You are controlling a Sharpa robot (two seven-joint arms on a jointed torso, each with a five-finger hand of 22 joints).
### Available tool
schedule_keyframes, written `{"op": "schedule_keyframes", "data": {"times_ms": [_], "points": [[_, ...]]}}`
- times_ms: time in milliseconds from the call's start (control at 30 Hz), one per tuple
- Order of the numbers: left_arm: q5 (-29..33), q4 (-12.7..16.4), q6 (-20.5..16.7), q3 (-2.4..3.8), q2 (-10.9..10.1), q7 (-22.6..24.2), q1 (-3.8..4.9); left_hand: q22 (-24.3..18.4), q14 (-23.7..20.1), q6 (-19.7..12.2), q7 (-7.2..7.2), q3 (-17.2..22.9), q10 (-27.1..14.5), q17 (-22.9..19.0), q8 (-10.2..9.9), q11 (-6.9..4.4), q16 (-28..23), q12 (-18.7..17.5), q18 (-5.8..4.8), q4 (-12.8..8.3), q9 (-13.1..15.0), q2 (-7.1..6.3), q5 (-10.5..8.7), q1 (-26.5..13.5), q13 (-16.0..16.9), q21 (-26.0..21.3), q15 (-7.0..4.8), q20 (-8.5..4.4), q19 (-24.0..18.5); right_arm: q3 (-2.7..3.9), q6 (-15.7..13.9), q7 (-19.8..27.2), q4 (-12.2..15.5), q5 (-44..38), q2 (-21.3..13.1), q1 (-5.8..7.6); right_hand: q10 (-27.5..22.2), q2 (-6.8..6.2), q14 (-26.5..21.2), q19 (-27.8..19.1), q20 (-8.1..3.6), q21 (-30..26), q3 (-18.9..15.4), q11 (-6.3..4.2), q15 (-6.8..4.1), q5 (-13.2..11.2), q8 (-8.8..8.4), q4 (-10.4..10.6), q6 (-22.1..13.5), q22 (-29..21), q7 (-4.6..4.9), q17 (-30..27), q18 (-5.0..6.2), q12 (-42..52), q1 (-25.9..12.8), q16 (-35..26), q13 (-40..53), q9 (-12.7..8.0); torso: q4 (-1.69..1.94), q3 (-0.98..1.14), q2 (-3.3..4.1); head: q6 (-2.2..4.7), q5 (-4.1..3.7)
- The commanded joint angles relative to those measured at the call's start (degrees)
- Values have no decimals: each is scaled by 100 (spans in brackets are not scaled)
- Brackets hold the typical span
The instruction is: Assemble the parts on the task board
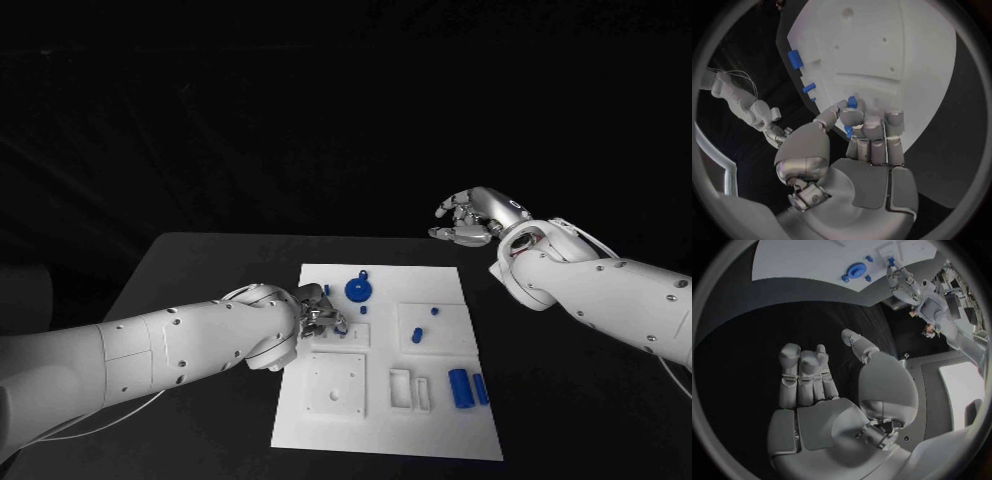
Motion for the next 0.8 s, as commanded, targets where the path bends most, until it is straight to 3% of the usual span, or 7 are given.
{"op": "schedule_keyframes", "data": {"times_ms": [33,800], "points": [[-172,12,120,1,-7,-19,-8,10,300,1193,-553,34,-43,-9,42,-98,42,27,64,10,2437,56,29,-24,10,24,-336,-761,33,3,48,57,4,1,8,2,-50,23,-49,-19,11,-24,-35,4,-5,40,16,4,-9,0,58,-2,487,-24,42,-35,-8,-9,2,-4,0,-3,1],[-184,7,345,1,14,-34,-52,43,304,1220,-561,79,-70,-43,70,-102,96,143,82,11,2501,71,186,-124,2,53,-337,-753,39,4,91,59,-6,1,37,2,-48,31,-42,-10,12,-30,-45,3,-6,126,18,4,-3,7,56,4,487,-12,50,-38,-24,-12,0,-7,-3,6,15]]}}
